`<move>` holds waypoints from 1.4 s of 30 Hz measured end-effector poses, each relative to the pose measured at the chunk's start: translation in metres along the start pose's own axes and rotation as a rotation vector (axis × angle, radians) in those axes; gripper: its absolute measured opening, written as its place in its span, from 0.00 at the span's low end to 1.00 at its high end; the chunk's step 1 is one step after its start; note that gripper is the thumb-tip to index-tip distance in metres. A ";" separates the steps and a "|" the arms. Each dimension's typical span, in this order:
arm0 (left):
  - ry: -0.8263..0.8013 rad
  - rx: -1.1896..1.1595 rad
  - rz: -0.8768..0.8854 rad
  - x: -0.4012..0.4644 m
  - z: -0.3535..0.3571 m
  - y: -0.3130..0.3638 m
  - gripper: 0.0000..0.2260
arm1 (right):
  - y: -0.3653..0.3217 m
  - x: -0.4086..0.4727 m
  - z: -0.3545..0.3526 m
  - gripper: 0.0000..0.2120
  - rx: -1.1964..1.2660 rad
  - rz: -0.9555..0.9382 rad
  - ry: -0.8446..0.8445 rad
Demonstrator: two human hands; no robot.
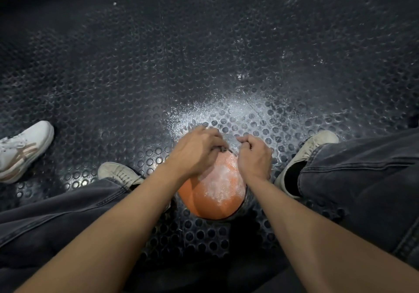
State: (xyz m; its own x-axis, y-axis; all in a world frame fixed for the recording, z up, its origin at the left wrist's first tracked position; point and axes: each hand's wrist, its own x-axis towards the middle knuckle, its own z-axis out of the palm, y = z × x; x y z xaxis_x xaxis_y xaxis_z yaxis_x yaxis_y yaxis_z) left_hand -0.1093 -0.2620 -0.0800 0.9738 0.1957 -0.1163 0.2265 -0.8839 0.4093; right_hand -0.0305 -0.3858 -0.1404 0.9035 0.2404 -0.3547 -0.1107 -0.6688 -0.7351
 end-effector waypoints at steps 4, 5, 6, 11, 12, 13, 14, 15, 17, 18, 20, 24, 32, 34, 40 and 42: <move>0.059 -0.007 -0.011 -0.004 0.001 -0.003 0.10 | -0.005 0.004 0.003 0.16 -0.016 -0.023 -0.023; 0.031 0.006 0.040 -0.002 0.004 0.004 0.10 | -0.005 0.005 0.002 0.16 -0.025 -0.033 -0.024; 0.001 0.024 0.093 -0.001 0.007 0.009 0.10 | -0.004 0.005 0.002 0.16 -0.029 -0.041 -0.025; 0.056 0.022 0.024 0.003 -0.002 -0.005 0.10 | -0.007 0.009 0.000 0.17 -0.046 -0.029 -0.042; 0.045 0.019 0.043 0.002 -0.002 0.000 0.10 | -0.007 0.010 0.000 0.17 -0.045 -0.020 -0.045; 0.017 0.012 0.074 0.002 0.000 0.004 0.10 | -0.006 0.011 0.000 0.17 -0.044 -0.015 -0.041; -0.012 0.004 0.097 0.001 0.001 0.006 0.10 | -0.004 0.012 0.000 0.17 -0.044 -0.012 -0.031; -0.022 -0.014 0.086 0.000 -0.001 0.003 0.09 | -0.002 0.012 0.000 0.17 -0.043 -0.008 -0.026; 0.051 -0.083 -0.069 0.000 -0.008 -0.017 0.08 | 0.000 0.016 -0.001 0.16 -0.034 0.009 -0.034; 0.123 -0.136 -0.188 -0.003 -0.012 -0.029 0.08 | -0.001 0.019 -0.002 0.16 -0.039 0.028 -0.048; 0.218 -0.211 -0.358 -0.016 -0.021 -0.044 0.09 | -0.009 0.023 -0.005 0.14 -0.050 0.042 -0.065; 0.174 -0.332 -0.412 -0.033 -0.023 -0.034 0.10 | -0.026 0.002 0.000 0.09 -0.080 -0.151 -0.008; 0.238 -0.298 -0.301 -0.030 0.005 -0.011 0.06 | -0.026 -0.005 0.000 0.11 -0.298 -0.273 -0.054; 0.274 -0.289 -0.253 -0.048 0.010 -0.009 0.05 | -0.030 -0.002 -0.003 0.11 -0.296 -0.254 -0.066; 0.298 -0.240 -0.344 -0.010 0.010 0.004 0.07 | -0.032 0.003 -0.005 0.11 -0.302 -0.271 -0.109; 0.252 -0.229 -0.363 -0.003 0.010 0.003 0.08 | -0.030 0.003 -0.004 0.10 -0.310 -0.250 -0.082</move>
State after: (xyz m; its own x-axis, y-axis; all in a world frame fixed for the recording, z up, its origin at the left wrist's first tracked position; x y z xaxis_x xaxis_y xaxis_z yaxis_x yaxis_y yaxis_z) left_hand -0.1121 -0.2697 -0.0871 0.8000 0.5951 -0.0773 0.5235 -0.6292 0.5745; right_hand -0.0232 -0.3680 -0.1169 0.8493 0.4692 -0.2417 0.2491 -0.7600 -0.6003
